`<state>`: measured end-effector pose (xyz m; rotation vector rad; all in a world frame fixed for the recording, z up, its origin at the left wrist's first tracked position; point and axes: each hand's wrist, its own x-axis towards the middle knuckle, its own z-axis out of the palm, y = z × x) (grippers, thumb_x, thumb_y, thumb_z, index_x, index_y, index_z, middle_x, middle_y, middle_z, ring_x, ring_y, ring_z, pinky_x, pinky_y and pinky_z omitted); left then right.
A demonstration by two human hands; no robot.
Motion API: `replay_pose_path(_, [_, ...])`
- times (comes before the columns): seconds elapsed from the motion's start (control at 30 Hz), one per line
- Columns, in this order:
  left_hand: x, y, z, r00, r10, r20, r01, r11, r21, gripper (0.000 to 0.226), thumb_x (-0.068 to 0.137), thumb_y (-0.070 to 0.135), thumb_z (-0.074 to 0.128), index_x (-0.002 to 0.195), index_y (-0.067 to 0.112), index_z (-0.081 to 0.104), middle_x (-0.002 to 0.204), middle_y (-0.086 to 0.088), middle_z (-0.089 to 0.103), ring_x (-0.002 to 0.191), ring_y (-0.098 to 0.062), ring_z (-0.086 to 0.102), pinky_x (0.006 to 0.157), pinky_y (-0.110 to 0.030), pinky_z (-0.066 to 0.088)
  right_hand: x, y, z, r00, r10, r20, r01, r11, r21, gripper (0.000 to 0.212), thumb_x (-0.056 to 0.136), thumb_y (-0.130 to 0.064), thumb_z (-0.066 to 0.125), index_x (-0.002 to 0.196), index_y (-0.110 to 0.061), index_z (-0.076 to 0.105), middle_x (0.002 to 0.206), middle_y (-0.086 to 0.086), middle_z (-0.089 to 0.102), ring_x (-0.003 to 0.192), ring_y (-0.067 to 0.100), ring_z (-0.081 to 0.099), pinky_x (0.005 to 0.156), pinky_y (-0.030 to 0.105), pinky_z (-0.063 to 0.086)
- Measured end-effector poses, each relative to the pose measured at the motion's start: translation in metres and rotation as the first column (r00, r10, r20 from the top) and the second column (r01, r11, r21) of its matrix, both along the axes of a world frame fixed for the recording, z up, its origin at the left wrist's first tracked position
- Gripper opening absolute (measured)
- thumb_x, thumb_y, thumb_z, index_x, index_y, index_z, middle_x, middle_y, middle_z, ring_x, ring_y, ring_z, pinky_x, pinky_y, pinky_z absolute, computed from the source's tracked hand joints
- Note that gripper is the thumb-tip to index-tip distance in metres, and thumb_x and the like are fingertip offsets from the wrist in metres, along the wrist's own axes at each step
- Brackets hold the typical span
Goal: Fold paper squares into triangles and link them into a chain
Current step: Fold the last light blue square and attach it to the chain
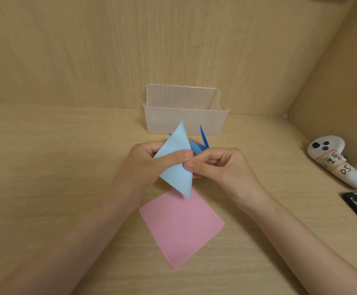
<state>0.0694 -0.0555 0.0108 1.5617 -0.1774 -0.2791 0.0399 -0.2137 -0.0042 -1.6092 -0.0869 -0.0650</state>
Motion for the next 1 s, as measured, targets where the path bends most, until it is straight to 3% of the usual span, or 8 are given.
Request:
replay_pose_path(0.1, [-0.003, -0.003, -0.001, 0.998, 0.054, 0.044, -0.052, 0.998, -0.042, 0.011, 0.077, 0.014, 0.074, 0.066, 0.015, 0.072, 0.061, 0.004, 0.07, 0.054, -0.006, 0.064, 0.05, -0.014, 0.045, 0.0, 0.0, 0.001, 1.0, -0.008, -0.005, 0.009, 1.0, 0.015, 0.007, 0.079, -0.004, 0.07, 0.077, 0.003, 0.07, 0.071, 0.006, 0.073, 0.064, 0.008, 0.065, 0.064, 0.015, 0.049])
replay_pose_path(0.27, [0.002, -0.001, -0.002, 0.969, 0.238, 0.067, -0.233, 0.97, -0.076, 0.008, 0.074, 0.021, 0.077, 0.073, 0.014, 0.073, 0.063, 0.006, 0.07, 0.056, -0.004, 0.062, 0.051, -0.015, 0.047, -0.001, 0.002, 0.001, 0.999, 0.02, -0.028, -0.02, 1.0, 0.01, 0.006, 0.079, -0.003, 0.069, 0.074, -0.001, 0.071, 0.071, 0.005, 0.073, 0.063, 0.007, 0.065, 0.063, 0.014, 0.048])
replay_pose_path(0.47, [0.0, -0.004, -0.003, 0.95, 0.307, 0.057, -0.301, 0.949, -0.089, 0.013, 0.075, 0.022, 0.077, 0.067, 0.014, 0.07, 0.059, 0.009, 0.065, 0.054, -0.003, 0.059, 0.049, -0.016, 0.045, 0.0, -0.001, 0.0, 0.998, 0.056, -0.035, -0.056, 0.998, -0.005, 0.008, 0.081, -0.004, 0.068, 0.073, -0.004, 0.071, 0.067, 0.002, 0.072, 0.062, 0.006, 0.064, 0.063, 0.014, 0.047])
replay_pose_path(0.6, [0.014, 0.012, 0.004, 0.909, 0.416, 0.007, -0.41, 0.897, -0.166, 0.017, 0.078, 0.028, 0.074, 0.067, 0.018, 0.068, 0.07, 0.005, 0.069, 0.067, -0.01, 0.062, 0.063, -0.026, 0.048, 0.0, -0.003, -0.007, 0.989, 0.132, -0.065, -0.14, 0.98, -0.144, 0.008, 0.082, -0.003, 0.069, 0.076, 0.002, 0.072, 0.077, 0.01, 0.074, 0.071, 0.013, 0.067, 0.071, 0.021, 0.051])
replay_pose_path(0.8, [0.017, 0.016, 0.004, 0.926, 0.378, -0.008, -0.375, 0.917, -0.138, 0.016, 0.076, 0.029, 0.076, 0.069, 0.016, 0.07, 0.079, -0.002, 0.071, 0.074, -0.016, 0.064, 0.071, -0.033, 0.049, 0.004, -0.004, -0.003, 0.996, 0.079, -0.049, -0.084, 0.99, -0.114, 0.009, 0.082, -0.003, 0.067, 0.074, -0.001, 0.069, 0.076, 0.008, 0.074, 0.068, 0.013, 0.063, 0.062, 0.021, 0.046])
replay_pose_path(1.0, [0.007, 0.001, -0.004, 0.958, 0.287, -0.003, -0.287, 0.956, -0.06, 0.014, 0.075, 0.026, 0.076, 0.067, 0.016, 0.07, 0.065, 0.006, 0.069, 0.06, -0.007, 0.061, 0.055, -0.019, 0.047, 0.006, -0.004, -0.002, 0.999, -0.053, -0.01, 0.052, 0.998, -0.036, 0.01, 0.082, -0.015, 0.067, 0.084, -0.006, 0.071, 0.085, 0.007, 0.073, 0.068, 0.011, 0.062, 0.06, 0.021, 0.048])
